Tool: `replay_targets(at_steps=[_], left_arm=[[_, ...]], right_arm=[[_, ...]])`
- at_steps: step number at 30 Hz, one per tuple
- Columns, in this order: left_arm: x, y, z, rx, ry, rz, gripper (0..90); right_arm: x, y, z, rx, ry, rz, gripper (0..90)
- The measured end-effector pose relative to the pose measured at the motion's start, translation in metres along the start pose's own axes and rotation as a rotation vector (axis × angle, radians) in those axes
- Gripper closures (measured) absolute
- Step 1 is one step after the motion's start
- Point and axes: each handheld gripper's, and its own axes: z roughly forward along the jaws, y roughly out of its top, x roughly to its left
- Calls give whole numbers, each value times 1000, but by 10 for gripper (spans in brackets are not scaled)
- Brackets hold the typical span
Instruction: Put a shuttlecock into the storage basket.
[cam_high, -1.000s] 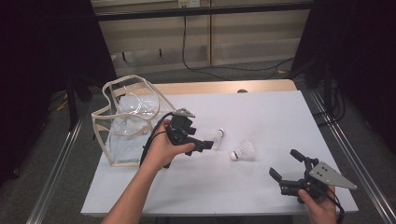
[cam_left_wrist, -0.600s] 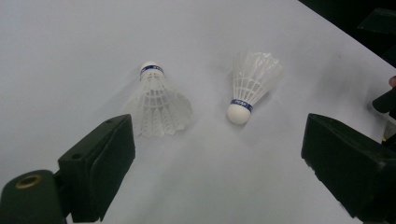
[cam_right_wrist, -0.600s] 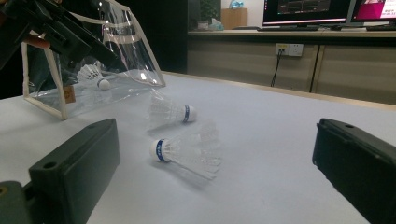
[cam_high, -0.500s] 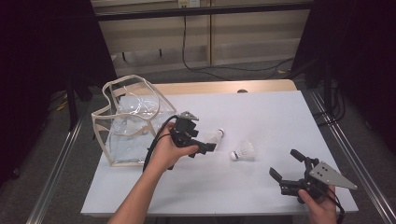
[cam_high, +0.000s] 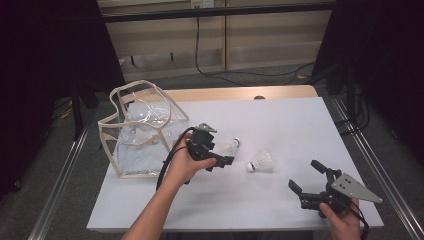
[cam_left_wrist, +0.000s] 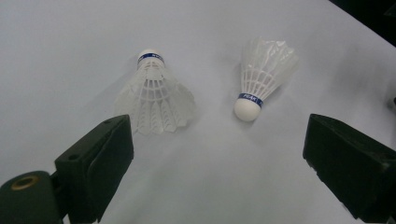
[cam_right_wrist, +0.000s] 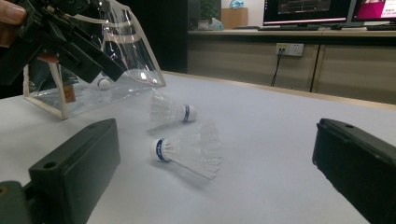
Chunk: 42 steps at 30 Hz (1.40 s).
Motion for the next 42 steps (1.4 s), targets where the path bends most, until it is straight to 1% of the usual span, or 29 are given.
replay_targets(at_steps=[3, 10, 12, 16, 19, 20, 22, 26, 29, 31, 32, 33, 35, 36, 38, 42], left_arm=[[1, -2, 3, -1, -2, -14, 86], [4, -7, 10, 2, 10, -16, 86], [4, -7, 11, -2, 20, -18, 86], [2, -7, 13, -6, 29, -5, 86], [1, -8, 15, -7, 28, -4, 88], [1, -8, 16, -12, 36, -6, 88], [1, -8, 18, -15, 32, -2, 93], [1, -9, 22, -10, 32, -7, 96], [1, -9, 25, -18, 33, -4, 97], [0, -9, 27, -15, 28, -10, 99], [0, -8, 28, -12, 27, -4, 102], [0, -8, 30, -17, 22, -10, 103], [1, -9, 31, -17, 31, -10, 104], [1, -9, 32, -16, 28, -8, 107], [1, -9, 33, -24, 33, -16, 114], [1, -8, 35, -24, 40, -9, 126]], right_arm=[[0, 0, 0, 1, 1, -1, 8], [0, 0, 0, 0, 1, 2, 8], [0, 0, 0, 2, 1, -1, 8], [0, 0, 0, 2, 1, -1, 8], [0, 0, 0, 2, 1, 0, 8], [0, 0, 0, 1, 1, -1, 8], [0, 0, 0, 2, 1, -1, 8], [0, 0, 0, 2, 1, -1, 8], [0, 0, 0, 2, 2, 0, 8], [0, 0, 0, 2, 2, -1, 8], [0, 0, 1, 2, 3, -1, 8], [0, 0, 1, 1, 3, -1, 8], [0, 0, 1, 1, 3, -2, 8], [0, 0, 0, 3, 3, -2, 8], [0, 0, 0, 3, 3, -1, 8], [1, 0, 1, 3, 4, 0, 8]])
